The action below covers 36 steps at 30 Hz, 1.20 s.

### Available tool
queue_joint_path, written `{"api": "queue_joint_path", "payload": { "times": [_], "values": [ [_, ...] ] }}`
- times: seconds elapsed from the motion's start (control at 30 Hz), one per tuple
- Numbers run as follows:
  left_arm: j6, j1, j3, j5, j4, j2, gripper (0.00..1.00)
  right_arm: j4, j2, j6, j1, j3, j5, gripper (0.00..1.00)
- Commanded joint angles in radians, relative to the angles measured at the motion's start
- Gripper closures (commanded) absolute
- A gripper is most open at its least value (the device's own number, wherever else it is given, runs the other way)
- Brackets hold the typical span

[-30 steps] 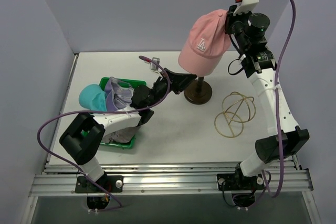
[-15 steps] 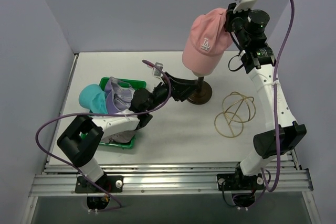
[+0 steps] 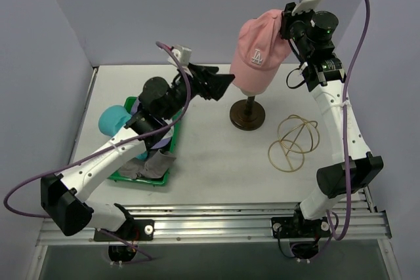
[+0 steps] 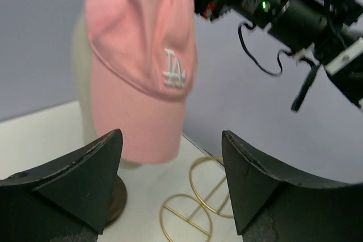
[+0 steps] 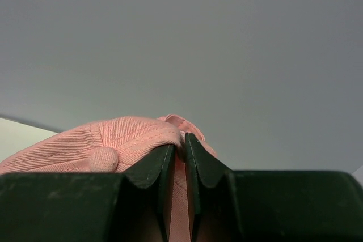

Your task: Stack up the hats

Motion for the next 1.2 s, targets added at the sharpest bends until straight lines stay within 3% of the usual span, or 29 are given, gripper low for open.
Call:
{"api": "queue_joint_path", "payload": {
  "times": [0.0,0.23,0.33,0.53,0.77,0.9,1.17],
  "values": [
    [0.140,0.088,0.168,0.008,-0.271,0.017,0.21,0.032,0.003,0.010,-0.006,0.038,-0.020,0.91],
    [0.064,0.278,0.331,0.415,-0.310,0.191,0.20,0.020,0.004,0.003,-0.007,0.056,-0.020,0.92],
    [0.112,0.275,0.390,0.507,-0.328,0.257,0.18,0.000,0.023,-0.002,-0.006,0.088,-0.017,0.92],
    [0.141,0.257,0.471,0.555,-0.337,0.356,0.14,-0.015,0.053,0.001,-0.006,0.107,-0.020,0.93],
    [0.012,0.263,0.450,0.639,-0.179,0.408,0.13,-0.023,0.062,-0.005,-0.006,0.108,-0.017,0.93],
    [-0.103,0.275,0.404,0.667,-0.005,0.412,0.14,-0.024,0.067,-0.010,-0.006,0.105,-0.021,0.94],
    [-0.219,0.280,0.419,0.710,0.112,0.462,0.20,-0.029,0.096,-0.002,-0.006,0.121,-0.004,0.94]
  ]
}}
